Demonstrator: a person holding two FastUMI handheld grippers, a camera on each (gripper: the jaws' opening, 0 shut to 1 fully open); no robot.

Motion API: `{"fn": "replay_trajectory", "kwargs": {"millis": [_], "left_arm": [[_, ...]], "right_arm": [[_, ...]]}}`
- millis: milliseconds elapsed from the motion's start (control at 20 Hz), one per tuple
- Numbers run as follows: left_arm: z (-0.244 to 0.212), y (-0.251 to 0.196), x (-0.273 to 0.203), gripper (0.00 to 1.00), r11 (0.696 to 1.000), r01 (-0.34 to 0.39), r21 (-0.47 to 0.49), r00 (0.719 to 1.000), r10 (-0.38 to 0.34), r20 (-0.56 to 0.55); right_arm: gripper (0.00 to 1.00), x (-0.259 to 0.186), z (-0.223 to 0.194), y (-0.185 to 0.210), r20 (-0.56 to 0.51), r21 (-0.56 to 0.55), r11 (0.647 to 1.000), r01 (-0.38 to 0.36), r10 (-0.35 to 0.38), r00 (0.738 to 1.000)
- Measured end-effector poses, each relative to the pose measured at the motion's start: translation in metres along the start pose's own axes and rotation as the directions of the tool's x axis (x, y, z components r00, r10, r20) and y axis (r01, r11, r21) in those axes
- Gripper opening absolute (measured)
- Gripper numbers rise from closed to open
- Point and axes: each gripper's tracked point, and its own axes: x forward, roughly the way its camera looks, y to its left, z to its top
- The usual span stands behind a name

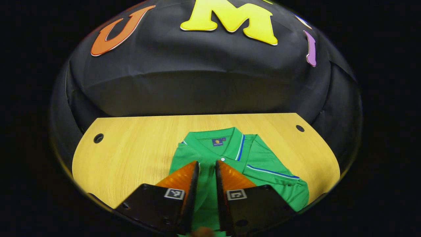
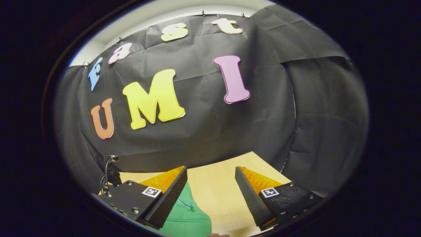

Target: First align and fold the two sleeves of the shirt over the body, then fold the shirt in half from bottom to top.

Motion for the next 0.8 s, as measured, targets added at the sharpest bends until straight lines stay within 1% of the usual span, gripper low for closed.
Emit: {"fn": "replay_trajectory", "kwargs": {"millis": [100, 150, 200, 250, 300, 350, 400, 550, 650, 750, 800], "left_arm": [[0.005, 0.008, -0.005, 0.67, 0.998, -0.034, 0.046, 0.999, 0.033, 0.024], [0.006, 0.008, -0.009, 0.73, 0.998, -0.033, 0.055, 0.999, 0.031, 0.035], [0.010, 0.005, -0.011, 0.84, 0.998, -0.025, 0.056, 0.999, 0.022, 0.047], [0.012, 0.005, -0.015, 0.84, 0.998, -0.020, 0.055, 0.998, 0.017, 0.056], [0.015, 0.003, -0.019, 0.74, 0.998, -0.012, 0.055, 0.997, 0.009, 0.071], [0.020, 0.003, -0.025, 0.85, 0.998, -0.010, 0.058, 0.996, 0.005, 0.086], [0.024, 0.004, -0.031, 0.88, 0.998, -0.009, 0.062, 0.995, 0.003, 0.105], [0.041, 0.009, -0.055, 0.88, 0.998, -0.024, 0.058, 0.984, 0.013, 0.178], [0.052, 0.012, -0.081, 0.89, 0.998, -0.030, 0.047, 0.974, 0.019, 0.227], [0.063, 0.017, -0.106, 0.89, 0.999, -0.040, 0.034, 0.956, 0.028, 0.291], [0.071, 0.019, -0.121, 0.89, 0.998, -0.049, 0.031, 0.943, 0.036, 0.332]], "right_arm": [[0.93, 0.000, -0.002, 0.002, -0.003, 0.005, 1.000, -0.001, 0.001, 1.000], [0.93, 0.000, -0.003, 0.004, -0.004, 0.004, 1.000, -0.004, 0.004, 1.000], [0.93, -0.001, -0.004, 0.006, -0.006, 0.000, 1.000, -0.008, 0.008, 1.000], [0.93, -0.001, -0.004, 0.008, -0.006, -0.007, 1.000, -0.011, 0.011, 1.000], [0.94, -0.002, -0.004, 0.010, -0.004, -0.013, 1.000, -0.013, 0.013, 1.000], [0.94, -0.003, -0.003, 0.012, -0.001, -0.016, 1.000, -0.015, 0.015, 1.000], [0.94, -0.004, -0.004, 0.015, -0.002, -0.019, 1.000, -0.018, 0.018, 1.000], [0.94, -0.007, -0.003, 0.022, -0.002, -0.027, 0.999, -0.028, 0.028, 1.000], [0.94, -0.011, -0.004, 0.030, -0.001, -0.036, 0.999, -0.037, 0.037, 0.999], [0.94, -0.016, -0.005, 0.038, 0.000, -0.048, 0.998, -0.050, 0.050, 0.999], [0.94, -0.018, -0.006, 0.044, 0.001, -0.054, 0.997, -0.057, 0.057, 0.998]]}}
